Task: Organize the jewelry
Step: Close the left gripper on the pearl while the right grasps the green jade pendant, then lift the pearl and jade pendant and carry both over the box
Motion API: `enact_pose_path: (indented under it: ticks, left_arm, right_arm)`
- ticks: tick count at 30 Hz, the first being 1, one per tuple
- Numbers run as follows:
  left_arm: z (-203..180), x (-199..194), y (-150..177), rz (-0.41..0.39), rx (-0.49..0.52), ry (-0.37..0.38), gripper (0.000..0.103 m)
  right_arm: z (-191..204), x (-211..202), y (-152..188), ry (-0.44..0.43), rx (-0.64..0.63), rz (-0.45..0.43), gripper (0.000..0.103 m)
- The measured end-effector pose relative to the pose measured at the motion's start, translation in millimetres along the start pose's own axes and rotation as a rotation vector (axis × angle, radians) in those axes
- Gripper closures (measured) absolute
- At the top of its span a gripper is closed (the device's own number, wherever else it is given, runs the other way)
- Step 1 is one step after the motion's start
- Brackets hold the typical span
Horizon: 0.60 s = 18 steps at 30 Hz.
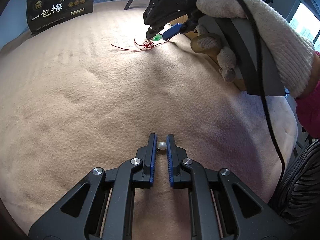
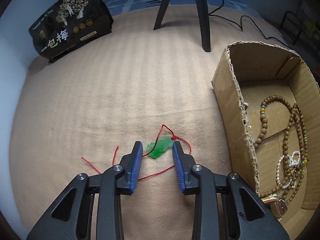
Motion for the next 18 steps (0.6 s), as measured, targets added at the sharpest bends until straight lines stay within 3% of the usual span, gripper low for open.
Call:
enact_pose_path:
  ticks: [5,8,18]
  left_arm:
    - [1.7,0.0,-0.2,0.001,-0.002,0.002,0.095]
    - [1.8,0.1,0.1,0.000,-0.007,0.006,0.095]
    - [7.0,-8.5,3.7,-0.019,-0.023,-0.002,0.095]
  right_arm:
    - [3.1,3.6,-7.8,0.019,-0.018,-0.016,0.076]
    - [5.6,3.2,-12.2,0.009,-0.034,-0.031,0.089]
    - [5.0,-16.4,-14.5,-0.036,-0.055,-0.070,0.090]
Point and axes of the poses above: each gripper's, at about its wrist camera, not at the fingertips, and x roughly the way its jaws point, z to its left, y to its underside, the point moved 6 cm from there along x, roughly the way its jaws point, and after that the axes turned 13 degrees about z, right-handed, at the moved point
